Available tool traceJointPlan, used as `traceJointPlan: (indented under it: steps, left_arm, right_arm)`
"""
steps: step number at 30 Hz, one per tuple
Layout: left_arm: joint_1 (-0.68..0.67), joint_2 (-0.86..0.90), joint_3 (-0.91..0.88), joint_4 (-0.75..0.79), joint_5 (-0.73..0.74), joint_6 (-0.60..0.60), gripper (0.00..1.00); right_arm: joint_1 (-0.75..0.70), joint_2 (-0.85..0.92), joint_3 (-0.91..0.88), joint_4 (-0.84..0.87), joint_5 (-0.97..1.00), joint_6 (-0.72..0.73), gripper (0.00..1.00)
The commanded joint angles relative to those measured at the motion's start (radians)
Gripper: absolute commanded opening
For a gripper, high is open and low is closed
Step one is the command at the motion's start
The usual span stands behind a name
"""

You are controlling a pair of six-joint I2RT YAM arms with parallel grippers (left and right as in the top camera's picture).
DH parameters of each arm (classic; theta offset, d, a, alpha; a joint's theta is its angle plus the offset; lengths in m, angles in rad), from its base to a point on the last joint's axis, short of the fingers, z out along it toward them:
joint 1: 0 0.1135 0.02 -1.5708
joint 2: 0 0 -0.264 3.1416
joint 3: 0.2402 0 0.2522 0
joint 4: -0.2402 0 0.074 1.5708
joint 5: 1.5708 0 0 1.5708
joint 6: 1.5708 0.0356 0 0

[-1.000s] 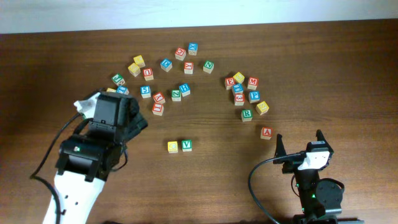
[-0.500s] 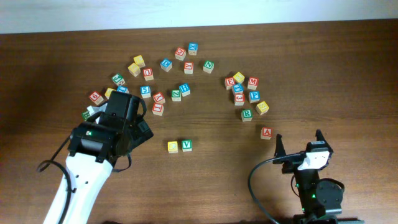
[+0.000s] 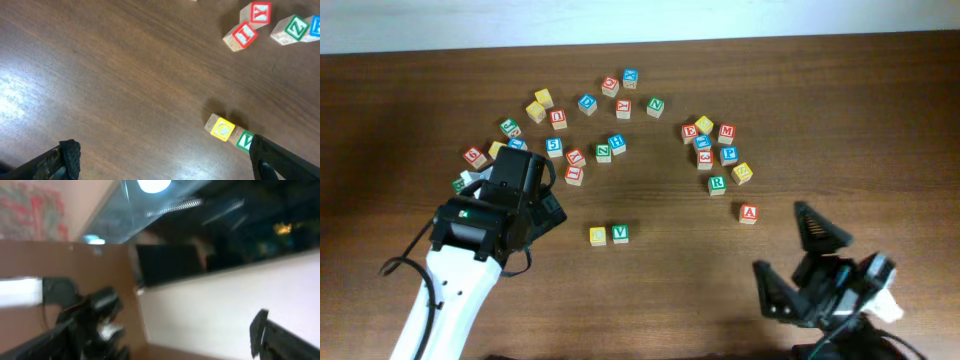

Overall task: Spell out CVPR
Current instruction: 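Reach right gripper to the blue P block and grasp it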

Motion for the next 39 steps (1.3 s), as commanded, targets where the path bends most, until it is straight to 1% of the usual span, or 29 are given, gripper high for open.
traceJointPlan:
  steps: [1,2,3,5,7,8,10,11,12,13,15,16,17,18,20,21,22,24,26,27,28,31,37,39]
  left_arm:
    - [0.004,0.004,-0.003,-0.001,0.005,0.008,0.99]
    - [0.004,0.004,-0.003,-0.001,0.005,0.008,0.99]
    - [0.004,0.004,-0.003,-0.001,0.005,0.008,0.99]
    - [0.004,0.004,-0.003,-0.001,0.005,0.008,0.99]
    - [0.004,0.004,-0.003,-0.001,0.005,0.008,0.99]
    - [0.004,0.004,-0.003,-0.001,0.005,0.008,0.99]
    - [0.004,0.004,-0.003,-0.001,0.005,0.008,0.99]
    - [0.004,0.004,-0.003,-0.001,0.005,0.008,0.99]
    - [0.004,0.004,-0.003,-0.001,0.005,0.008,0.99]
    - [0.004,0.004,-0.003,-0.001,0.005,0.008,0.99]
    - [0.004,0.004,-0.003,-0.001,0.005,0.008,0.99]
    - [0.004,0.004,-0.003,-0.001,0.005,0.008,0.99]
    - [0.004,0.004,-0.003,-0.001,0.005,0.008,0.99]
    - [0.004,0.004,-0.003,-0.001,0.005,0.008,0.99]
    - [0.004,0.004,-0.003,-0.001,0.005,0.008,0.99]
    - [0.004,0.004,-0.003,-0.001,0.005,0.008,0.99]
    - [0.004,0.004,-0.003,-0.001,0.005,0.008,0.99]
    - [0.004,0.004,-0.003,-0.001,0.005,0.008,0.99]
    - [0.004,0.004,-0.003,-0.001,0.005,0.008,0.99]
    - [0.004,0.004,-0.003,-0.001,0.005,0.008,0.99]
    - [0.004,0.004,-0.003,-0.001,0.005,0.008,0.99]
    - [0.004,0.004,-0.003,-0.001,0.005,0.008,0.99]
    - [0.004,0.004,-0.003,-0.001,0.005,0.008,0.99]
    - [0.004,0.004,-0.003,-0.001,0.005,0.008,0.99]
  right_arm:
    - [-0.006,0.129,0.309,-0.303,0.125,-0.380,0.98]
    - [-0.006,0.222,0.443,-0.492,0.188,-0.491,0.98]
    - [-0.006,0.315,0.552,-0.645,0.253,-0.544,0.98]
    - [-0.006,0.541,0.757,-0.908,0.321,-0.589,0.98]
    - [-0.006,0.827,0.978,-1.144,0.320,-0.595,0.98]
    - [-0.006,0.938,1.071,-1.234,0.319,-0.595,0.98]
    - [-0.005,1.113,1.234,-1.365,0.251,-0.595,0.98]
    - [-0.005,1.188,1.304,-1.423,0.178,-0.587,0.98]
    - [-0.005,1.295,1.394,-1.486,0.061,-0.580,0.98]
    - [-0.005,1.349,1.419,-1.489,0.035,-0.581,0.98]
    - [-0.005,1.465,1.418,-1.459,0.083,-0.581,0.99]
    - [-0.005,1.514,1.418,-1.461,0.098,-0.580,0.91]
    - [-0.004,1.587,1.418,-1.474,0.123,-0.580,0.87]
    - [-0.004,1.662,1.418,-1.487,0.158,-0.580,0.87]
    - [-0.004,1.748,1.418,-1.490,0.200,-0.564,0.86]
    - [0.005,1.824,1.418,-1.484,0.244,-0.557,0.84]
    - [0.016,1.852,1.418,-1.478,0.277,-0.557,0.82]
    - [0.043,1.895,1.418,-1.461,0.377,-0.528,0.80]
    - [0.084,1.931,1.418,-1.431,0.548,-0.459,0.80]
    - [0.096,1.944,1.418,-1.418,0.572,-0.451,0.80]
    - [0.108,1.958,1.418,-1.405,0.571,-0.451,0.80]
    - [0.132,1.993,1.415,-1.390,0.571,-0.451,0.74]
    - [0.134,2.047,1.410,-1.375,0.563,-0.452,0.74]
    - [0.133,2.047,1.409,-1.373,0.562,-0.452,0.71]
